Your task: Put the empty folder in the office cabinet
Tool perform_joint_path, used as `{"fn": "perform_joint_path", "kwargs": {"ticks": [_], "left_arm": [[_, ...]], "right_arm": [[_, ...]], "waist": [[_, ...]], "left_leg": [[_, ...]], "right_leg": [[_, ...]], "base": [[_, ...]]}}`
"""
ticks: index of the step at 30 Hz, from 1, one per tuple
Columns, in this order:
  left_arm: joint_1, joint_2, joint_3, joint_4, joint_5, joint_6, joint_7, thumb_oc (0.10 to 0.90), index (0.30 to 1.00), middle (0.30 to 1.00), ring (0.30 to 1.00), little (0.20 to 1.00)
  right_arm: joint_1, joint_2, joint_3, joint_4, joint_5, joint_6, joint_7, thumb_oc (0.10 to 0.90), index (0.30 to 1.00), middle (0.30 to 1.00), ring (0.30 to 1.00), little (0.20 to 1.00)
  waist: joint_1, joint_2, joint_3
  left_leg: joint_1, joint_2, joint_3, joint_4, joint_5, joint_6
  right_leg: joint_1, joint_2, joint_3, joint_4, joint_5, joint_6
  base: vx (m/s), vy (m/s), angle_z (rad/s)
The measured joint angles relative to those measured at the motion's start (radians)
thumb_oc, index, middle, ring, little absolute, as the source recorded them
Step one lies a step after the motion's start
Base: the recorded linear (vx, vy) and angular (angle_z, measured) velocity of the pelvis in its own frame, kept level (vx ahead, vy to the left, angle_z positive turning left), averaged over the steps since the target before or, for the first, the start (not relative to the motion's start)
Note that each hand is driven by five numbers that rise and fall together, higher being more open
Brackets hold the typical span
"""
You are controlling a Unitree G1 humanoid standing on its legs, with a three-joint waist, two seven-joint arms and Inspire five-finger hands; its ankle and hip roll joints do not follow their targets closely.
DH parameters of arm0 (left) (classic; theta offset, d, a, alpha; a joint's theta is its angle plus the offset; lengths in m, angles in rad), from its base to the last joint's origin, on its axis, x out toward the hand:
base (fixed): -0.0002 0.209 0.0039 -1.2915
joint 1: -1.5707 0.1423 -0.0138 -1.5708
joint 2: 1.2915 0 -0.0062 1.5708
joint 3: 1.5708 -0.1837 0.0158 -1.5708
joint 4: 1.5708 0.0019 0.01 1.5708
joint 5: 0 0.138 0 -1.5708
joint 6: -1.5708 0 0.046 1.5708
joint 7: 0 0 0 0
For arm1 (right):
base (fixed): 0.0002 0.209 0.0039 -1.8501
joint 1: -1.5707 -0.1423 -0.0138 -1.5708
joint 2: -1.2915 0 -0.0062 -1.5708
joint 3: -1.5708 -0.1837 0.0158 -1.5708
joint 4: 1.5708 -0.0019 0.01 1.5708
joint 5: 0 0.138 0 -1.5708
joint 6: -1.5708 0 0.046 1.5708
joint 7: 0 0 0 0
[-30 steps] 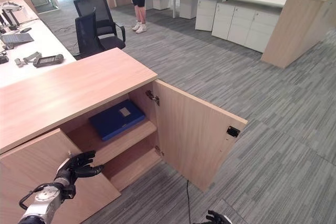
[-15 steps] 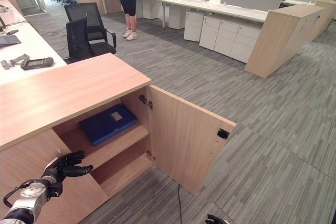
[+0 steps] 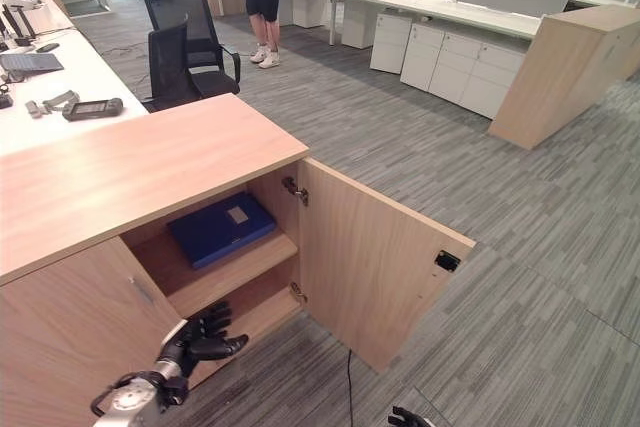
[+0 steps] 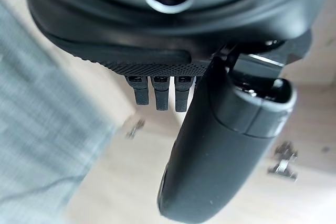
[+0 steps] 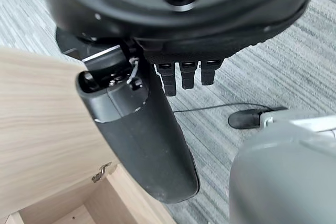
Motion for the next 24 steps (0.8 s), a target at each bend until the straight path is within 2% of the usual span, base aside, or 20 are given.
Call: {"fn": "perform_joint_path", "kwargs": {"ticks": [2, 3, 4, 5, 6, 7, 8, 9, 10, 11, 12, 13, 14, 15, 17, 19, 21, 22, 23, 24], "left_arm": [[0.003, -0.008, -0.023, -0.001, 0.000, 0.010, -0.012, 0.800, 0.900, 0.900, 0.900, 0.900], [0.007, -0.011, -0.022, 0.001, 0.000, 0.009, -0.011, 0.800, 0.900, 0.900, 0.900, 0.900], [0.007, -0.017, -0.024, 0.026, 0.001, 0.009, -0.015, 0.800, 0.900, 0.900, 0.900, 0.900], [0.008, -0.029, -0.021, 0.059, 0.001, 0.009, -0.020, 0.800, 0.900, 0.900, 0.900, 0.900], [0.008, -0.041, -0.016, 0.099, 0.000, 0.008, -0.019, 0.800, 0.900, 0.900, 0.900, 0.900], [-0.008, -0.042, -0.030, 0.147, 0.001, 0.009, -0.018, 0.800, 0.900, 0.900, 0.900, 0.900], [-0.013, -0.038, -0.042, 0.205, 0.002, 0.013, -0.019, 0.800, 0.900, 0.900, 0.900, 0.900], [-0.003, -0.039, -0.033, 0.228, 0.004, 0.013, -0.020, 0.800, 0.900, 0.900, 0.900, 0.900], [0.015, -0.052, -0.033, 0.253, 0.006, 0.014, -0.018, 0.800, 0.900, 0.900, 0.900, 0.900], [0.021, -0.068, -0.046, 0.262, 0.010, 0.020, -0.020, 0.800, 0.900, 0.900, 0.900, 0.900], [0.021, -0.111, -0.061, 0.279, 0.014, 0.021, -0.028, 0.800, 0.900, 0.900, 0.900, 0.900], [0.020, -0.134, -0.061, 0.291, 0.020, 0.021, -0.027, 0.800, 0.900, 0.900, 0.900, 0.900], [0.018, -0.159, -0.060, 0.300, 0.020, 0.022, -0.025, 0.800, 0.900, 0.900, 0.900, 0.900], [0.013, -0.164, -0.061, 0.302, 0.023, 0.022, -0.028, 0.800, 0.900, 0.900, 0.900, 0.900], [-0.014, -0.162, -0.054, 0.323, 0.040, 0.021, -0.024, 0.800, 0.900, 0.900, 0.900, 0.900], [-0.029, -0.156, -0.032, 0.344, 0.040, 0.020, -0.019, 0.800, 0.900, 0.900, 0.900, 0.900], [-0.029, -0.152, -0.020, 0.345, 0.040, 0.019, -0.019, 0.800, 0.900, 0.900, 0.900, 0.900], [-0.034, -0.152, -0.021, 0.345, 0.040, 0.019, -0.021, 0.800, 0.900, 0.900, 0.900, 0.900], [-0.036, -0.152, -0.022, 0.344, 0.040, 0.018, -0.022, 0.800, 0.900, 0.900, 0.900, 0.900], [-0.044, -0.152, -0.024, 0.344, 0.041, 0.014, -0.023, 0.800, 0.900, 0.900, 0.900, 0.900]], "right_arm": [[-0.026, 0.008, 0.001, 0.017, 0.002, 0.006, 0.002, 0.800, 0.900, 0.900, 0.900, 0.900], [-0.043, 0.009, -0.003, 0.026, 0.002, 0.006, 0.000, 0.800, 0.900, 0.900, 0.900, 0.900], [-0.068, 0.009, -0.024, 0.033, 0.004, 0.008, 0.000, 0.800, 0.900, 0.900, 0.900, 0.900], [-0.074, 0.008, -0.039, 0.048, 0.007, 0.011, -0.004, 0.800, 0.900, 0.900, 0.900, 0.900], [-0.080, 0.004, -0.042, 0.048, 0.009, 0.009, -0.013, 0.800, 0.900, 0.900, 0.900, 0.900], [-0.091, 0.000, -0.043, 0.047, 0.009, 0.008, -0.017, 0.800, 0.900, 0.900, 0.900, 0.900], [-0.072, 0.007, -0.048, 0.048, 0.014, 0.004, -0.018, 0.800, 0.900, 0.900, 0.900, 0.900], [-0.066, 0.013, -0.062, 0.059, 0.028, -0.004, -0.014, 0.800, 0.900, 0.900, 0.900, 0.900], [-0.063, 0.004, -0.082, 0.084, 0.041, -0.003, -0.014, 0.800, 0.900, 0.900, 0.900, 0.900], [-0.055, -0.008, -0.090, 0.091, 0.041, -0.002, -0.020, 0.800, 0.900, 0.900, 0.900, 0.900], [-0.035, -0.060, -0.094, 0.108, 0.042, -0.004, -0.021, 0.800, 0.900, 0.900, 0.900, 0.900], [-0.034, -0.081, -0.096, 0.120, 0.042, -0.004, -0.020, 0.800, 0.900, 0.900, 0.900, 0.900], [-0.039, -0.109, -0.095, 0.125, 0.042, -0.003, -0.025, 0.800, 0.900, 0.900, 0.900, 0.900], [-0.042, -0.120, -0.096, 0.125, 0.043, -0.004, -0.025, 0.800, 0.900, 0.900, 0.900, 0.900], [-0.054, -0.135, -0.098, 0.125, 0.045, -0.004, -0.028, 0.800, 0.900, 0.900, 0.900, 0.900], [-0.051, -0.131, -0.096, 0.125, 0.045, -0.002, -0.028, 0.800, 0.900, 0.900, 0.900, 0.900], [-0.045, -0.134, -0.086, 0.127, 0.045, -0.002, -0.031, 0.800, 0.900, 0.900, 0.900, 0.900], [-0.043, -0.140, -0.086, 0.127, 0.045, -0.001, -0.036, 0.800, 0.900, 0.900, 0.900, 0.900], [-0.043, -0.144, -0.086, 0.127, 0.045, 0.001, -0.036, 0.800, 0.900, 0.900, 0.900, 0.900], [-0.049, -0.155, -0.086, 0.127, 0.045, 0.004, -0.036, 0.800, 0.900, 0.900, 0.900, 0.900]], "waist": [[-0.003, 0.001, 0.021], [-0.015, 0.013, 0.045], [-0.025, 0.027, 0.064], [-0.018, 0.028, 0.065], [-0.016, 0.027, 0.063], [-0.024, 0.028, 0.063], [-0.029, 0.024, 0.060], [-0.035, 0.025, 0.058], [-0.047, 0.030, 0.055], [-0.055, 0.059, 0.037], [-0.058, 0.116, 0.020], [-0.056, 0.134, 0.008], [-0.055, 0.141, 0.003], [-0.053, 0.138, 0.004], [-0.061, 0.117, 0.010], [-0.063, 0.094, 0.016], [-0.063, 0.079, 0.022], [-0.063, 0.072, 0.026], [-0.059, 0.067, 0.029], [-0.044, 0.062, 0.032]], "left_leg": [[0.001, -0.002, 0.013, 0.000, -0.005, 0.011], [0.009, 0.009, 0.022, 0.000, -0.010, 0.016], [0.014, 0.016, 0.051, 0.000, -0.010, 0.018], [0.013, 0.007, 0.087, -0.001, -0.012, 0.015], [0.009, -0.002, 0.105, 0.000, -0.023, 0.000], [0.000, -0.004, 0.108, 0.000, -0.026, -0.005], [-0.008, 0.013, 0.098, 0.000, -0.030, -0.028], [0.002, 0.035, 0.090, 0.000, -0.039, -0.046], [0.018, 0.070, 0.067, 0.000, -0.043, -0.071], [0.025, 0.100, 0.056, 0.000, -0.045, -0.072], [0.038, 0.159, 0.033, 0.005, -0.038, -0.070], [0.041, 0.174, 0.031, 0.005, -0.023, -0.074], [0.047, 0.182, 0.030, 0.008, 0.021, -0.082], [0.035, 0.183, 0.029, 0.028, 0.043, -0.106], [-0.004, 0.193, 0.000, 0.113, 0.097, -0.186], [-0.030, 0.201, -0.029, 0.189, 0.133, -0.225], [-0.053, 0.208, -0.042, 0.248, 0.132, -0.234], [-0.056, 0.196, -0.041, 0.235, 0.094, -0.231], [-0.062, 0.178, -0.038, 0.219, 0.068, -0.222], [-0.068, 0.141, -0.036, 0.154, 0.039, -0.196]], "right_leg": [[-0.041, -0.005, 0.002, 0.067, -0.025, 0.021], [-0.097, -0.005, -0.001, 0.173, -0.048, 0.064], [-0.191, -0.033, -0.050, 0.337, -0.093, 0.142], [-0.248, -0.104, -0.085, 0.386, -0.111, 0.152], [-0.290, -0.181, -0.098, 0.362, -0.117, 0.139], [-0.302, -0.246, -0.119, 0.260, -0.106, 0.131], [-0.280, -0.279, -0.100, 0.102, -0.059, 0.142], [-0.242, -0.269, -0.087, 0.069, -0.041, 0.131], [-0.192, -0.228, -0.082, 0.020, 0.043, 0.142], [-0.167, -0.193, -0.082, -0.005, 0.086, 0.133], [-0.136, -0.135, -0.101, -0.024, 0.097, 0.100], [-0.119, -0.118, -0.109, -0.046, 0.098, 0.098], [-0.089, -0.099, -0.112, -0.089, 0.108, 0.082], [-0.080, -0.098, -0.114, -0.101, 0.111, 0.075], [-0.068, -0.089, -0.124, -0.098, 0.098, 0.039], [-0.045, -0.080, -0.129, -0.098, 0.083, 0.014], [-0.019, -0.081, -0.126, -0.098, 0.066, -0.013], [-0.006, -0.083, -0.132, -0.098, 0.062, -0.033], [-0.001, -0.085, -0.134, -0.099, 0.059, -0.036], [-0.001, -0.089, -0.138, -0.099, 0.058, -0.034]], "base": [[0.07, -0.045, -0.27], [0.13, -0.142, -0.34], [0.16, -0.301, -0.49], [0.19, -0.317, -0.60], [0.21, -0.324, -0.49], [0.31, -0.349, -0.36], [0.24, -0.287, -0.05], [0.27, -0.338, 0.12], [0.15, -0.192, 0.36], [0.19, -0.252, 0.42], [0.11, -0.174, 0.30], [0.10, -0.226, 0.09], [0.06, -0.169, -0.05], [0.10, -0.229, -0.07], [0.13, -0.180, -0.01], [0.13, -0.064, 0.00], [0.14, -0.012, 0.03], [0.10, -0.003, 0.13], [0.14, 0.008, 0.13], [0.04, 0.019, 0.07]]}}
